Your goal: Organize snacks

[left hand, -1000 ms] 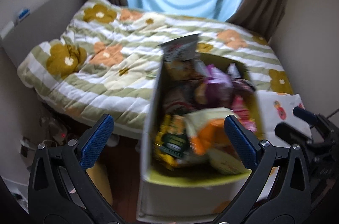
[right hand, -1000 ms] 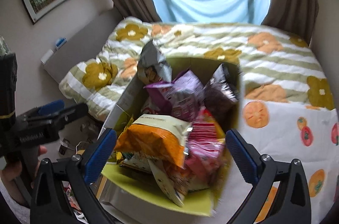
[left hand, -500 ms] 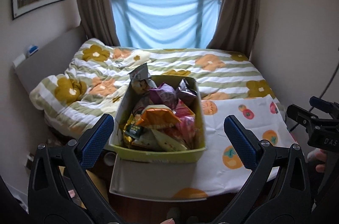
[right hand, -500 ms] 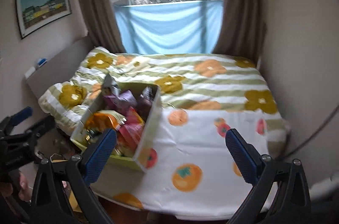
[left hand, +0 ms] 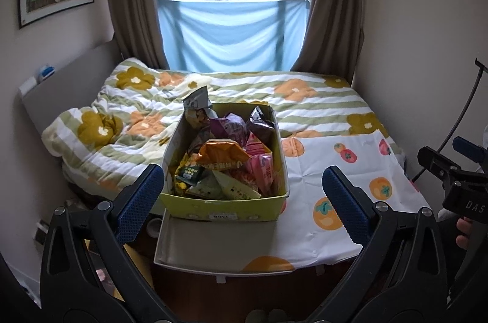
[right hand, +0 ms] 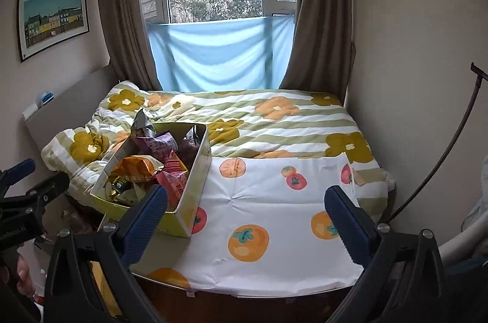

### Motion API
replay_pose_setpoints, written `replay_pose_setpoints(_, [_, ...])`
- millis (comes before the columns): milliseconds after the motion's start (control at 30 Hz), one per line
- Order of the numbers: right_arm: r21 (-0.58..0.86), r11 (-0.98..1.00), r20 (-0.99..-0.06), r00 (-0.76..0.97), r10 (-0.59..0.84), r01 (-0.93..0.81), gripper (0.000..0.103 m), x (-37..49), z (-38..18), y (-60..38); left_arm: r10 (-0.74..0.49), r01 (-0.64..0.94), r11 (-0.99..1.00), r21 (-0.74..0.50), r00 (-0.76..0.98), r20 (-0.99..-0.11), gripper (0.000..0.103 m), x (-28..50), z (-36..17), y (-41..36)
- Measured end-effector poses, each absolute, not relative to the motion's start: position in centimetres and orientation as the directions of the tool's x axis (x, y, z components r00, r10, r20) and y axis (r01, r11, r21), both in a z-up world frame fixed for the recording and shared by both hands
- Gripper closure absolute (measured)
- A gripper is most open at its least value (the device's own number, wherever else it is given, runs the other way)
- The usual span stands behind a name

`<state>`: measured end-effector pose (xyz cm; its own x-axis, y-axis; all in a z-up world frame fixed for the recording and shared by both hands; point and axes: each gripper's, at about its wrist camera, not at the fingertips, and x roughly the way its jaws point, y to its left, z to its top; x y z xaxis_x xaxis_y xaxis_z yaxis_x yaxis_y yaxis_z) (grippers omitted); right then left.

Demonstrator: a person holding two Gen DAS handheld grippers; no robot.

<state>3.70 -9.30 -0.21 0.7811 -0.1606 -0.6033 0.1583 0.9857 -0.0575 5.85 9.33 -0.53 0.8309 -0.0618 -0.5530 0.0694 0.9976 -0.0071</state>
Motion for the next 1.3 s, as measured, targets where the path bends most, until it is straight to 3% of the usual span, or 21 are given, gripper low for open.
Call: replay_pose_setpoints(1300, [-0.054,0.984,-0.599,0.783,-0.166,0.167,0.001,2.8,0.3,-9.8,-0.057,0.065,0.998,-0.005,0.848,-0.527,0.000,4.5,0.0,9.3])
